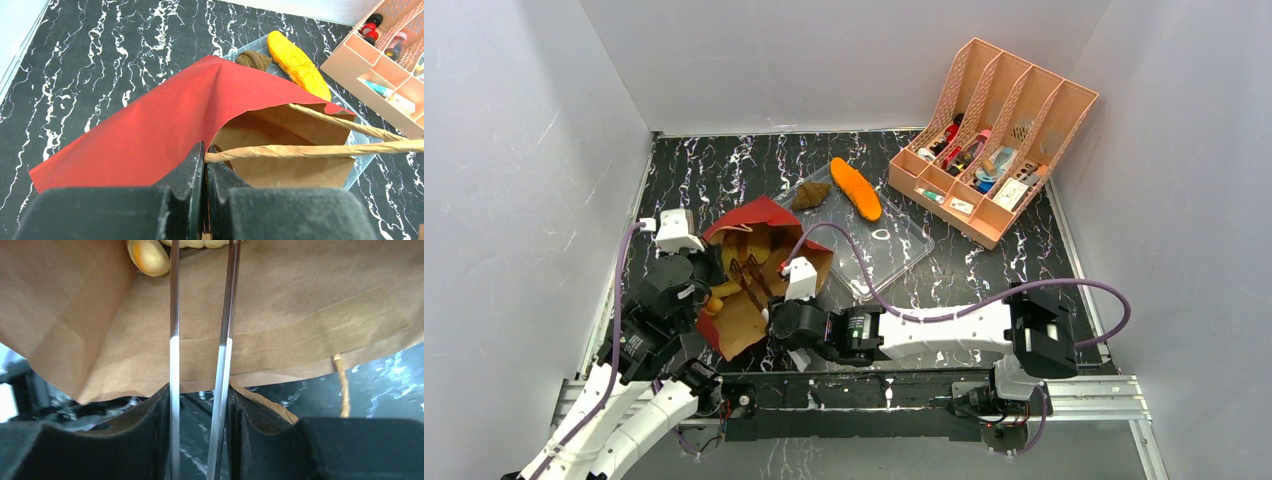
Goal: Take the fake bread out of the paper bag
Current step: Take out the fake bread from the paper bag.
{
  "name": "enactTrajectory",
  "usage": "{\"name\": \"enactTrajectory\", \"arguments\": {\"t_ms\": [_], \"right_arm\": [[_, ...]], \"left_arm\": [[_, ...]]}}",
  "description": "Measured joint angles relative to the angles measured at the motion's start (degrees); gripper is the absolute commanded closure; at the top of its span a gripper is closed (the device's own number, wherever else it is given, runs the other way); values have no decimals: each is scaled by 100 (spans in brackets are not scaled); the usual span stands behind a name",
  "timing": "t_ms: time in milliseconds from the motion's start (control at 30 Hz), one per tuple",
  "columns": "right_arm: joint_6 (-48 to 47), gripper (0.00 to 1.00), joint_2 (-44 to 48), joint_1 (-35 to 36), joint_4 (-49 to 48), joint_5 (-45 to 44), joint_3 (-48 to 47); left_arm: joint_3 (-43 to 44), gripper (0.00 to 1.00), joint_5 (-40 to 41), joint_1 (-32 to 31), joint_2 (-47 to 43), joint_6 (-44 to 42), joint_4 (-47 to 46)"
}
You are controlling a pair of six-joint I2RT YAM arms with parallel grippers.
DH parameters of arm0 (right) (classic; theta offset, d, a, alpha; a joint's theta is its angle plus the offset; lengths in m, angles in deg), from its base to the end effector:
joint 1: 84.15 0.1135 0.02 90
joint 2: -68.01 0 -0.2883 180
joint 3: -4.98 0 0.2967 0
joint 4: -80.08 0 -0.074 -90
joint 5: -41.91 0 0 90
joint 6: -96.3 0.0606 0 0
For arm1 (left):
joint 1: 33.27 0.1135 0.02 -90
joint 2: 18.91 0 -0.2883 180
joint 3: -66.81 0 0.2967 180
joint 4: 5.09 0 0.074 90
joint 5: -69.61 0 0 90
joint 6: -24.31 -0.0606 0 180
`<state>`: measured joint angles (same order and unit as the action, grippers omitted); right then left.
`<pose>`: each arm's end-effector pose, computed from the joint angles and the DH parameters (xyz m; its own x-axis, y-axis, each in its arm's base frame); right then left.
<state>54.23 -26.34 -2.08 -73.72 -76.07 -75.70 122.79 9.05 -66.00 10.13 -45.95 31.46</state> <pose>0.0872 0.4200 0.2491 -0.6717 -0.0702 -0.7375 -0.4871 0.7919 0.3682 0.1485 -0.0601 0.3667 -0.1535 -0.2510 -0.9557 0.0120 0.9667 -0.2558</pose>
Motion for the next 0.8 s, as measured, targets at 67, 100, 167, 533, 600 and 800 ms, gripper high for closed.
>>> {"name": "enactTrajectory", "arguments": {"t_ms": [67,100,167,533,600,800], "right_arm": [[274,64,-47,-45,-72,72,0],[459,64,-101,-91,-123,120,0],[807,59,-273,-230,-203,193,0],[1520,63,-1038,-648,-297,394,-52],[1549,64,-1045,-662,-408,394,-52],[1558,64,-1210,-686,-794,357,-56]], "left_arm": [[-27,100,-7,0,-30,19,0],[-38,100,-12,0,-49,28,0],[-42,100,-30,0,-75,43,-2],[-180,100,-137,2,-112,216,-115],[-213,100,-152,2,-110,227,-123],[-223,100,-158,2,-53,237,-98]]}}
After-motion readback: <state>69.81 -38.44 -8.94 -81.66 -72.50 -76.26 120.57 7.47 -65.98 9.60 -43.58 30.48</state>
